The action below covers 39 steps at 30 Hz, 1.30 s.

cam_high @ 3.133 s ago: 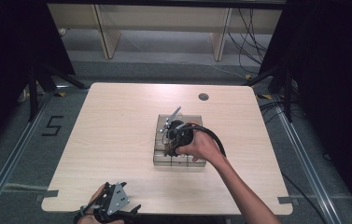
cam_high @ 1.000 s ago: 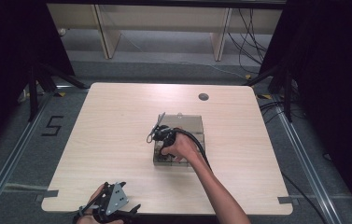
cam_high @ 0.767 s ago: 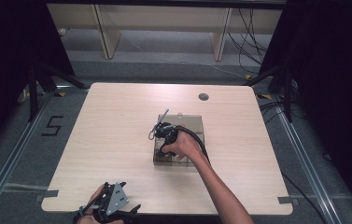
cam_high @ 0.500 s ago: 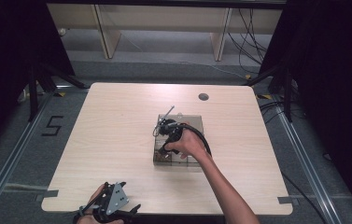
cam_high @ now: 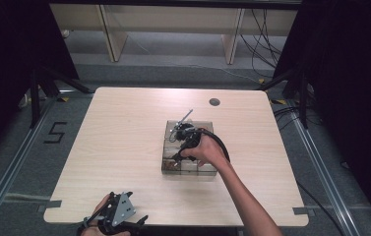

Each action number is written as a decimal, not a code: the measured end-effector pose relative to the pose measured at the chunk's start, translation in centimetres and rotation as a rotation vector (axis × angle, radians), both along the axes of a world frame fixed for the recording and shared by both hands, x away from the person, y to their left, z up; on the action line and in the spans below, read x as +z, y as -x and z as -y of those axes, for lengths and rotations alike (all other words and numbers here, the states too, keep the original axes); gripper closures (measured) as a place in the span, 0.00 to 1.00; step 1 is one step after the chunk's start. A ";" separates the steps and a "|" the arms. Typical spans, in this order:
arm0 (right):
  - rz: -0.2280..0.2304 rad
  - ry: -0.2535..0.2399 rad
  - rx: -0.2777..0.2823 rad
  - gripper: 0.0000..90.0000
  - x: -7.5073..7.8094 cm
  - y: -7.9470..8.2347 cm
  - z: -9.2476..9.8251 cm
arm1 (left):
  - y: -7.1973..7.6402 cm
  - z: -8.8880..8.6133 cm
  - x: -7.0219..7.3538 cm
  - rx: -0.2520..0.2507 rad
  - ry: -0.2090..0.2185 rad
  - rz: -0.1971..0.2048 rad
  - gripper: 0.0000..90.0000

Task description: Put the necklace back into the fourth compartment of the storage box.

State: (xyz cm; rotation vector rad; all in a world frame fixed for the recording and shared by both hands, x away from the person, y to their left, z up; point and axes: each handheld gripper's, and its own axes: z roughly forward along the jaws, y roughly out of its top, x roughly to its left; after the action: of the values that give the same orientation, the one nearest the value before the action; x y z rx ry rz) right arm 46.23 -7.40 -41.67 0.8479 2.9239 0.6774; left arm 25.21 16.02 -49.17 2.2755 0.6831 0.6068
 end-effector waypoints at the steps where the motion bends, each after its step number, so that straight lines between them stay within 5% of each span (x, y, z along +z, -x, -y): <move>1: -0.001 -0.007 -0.003 0.47 0.0 0.0 0.1 | 0.0 0.0 0.0 0.004 0.005 0.001 0.17; 20: 0.025 -0.029 -0.041 0.31 0.6 1.0 1.9 | 0.0 0.0 -0.1 -0.008 0.006 -0.002 0.17; 39: 0.044 -0.064 -0.047 0.30 1.3 2.3 3.4 | 0.0 0.0 -0.2 -0.002 0.009 0.000 0.17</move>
State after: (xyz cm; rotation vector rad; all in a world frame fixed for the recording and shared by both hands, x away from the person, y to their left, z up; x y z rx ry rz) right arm 43.92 -10.75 -40.35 0.8925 2.8483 0.7792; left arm 25.24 16.01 -49.34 2.2679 0.6819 0.6012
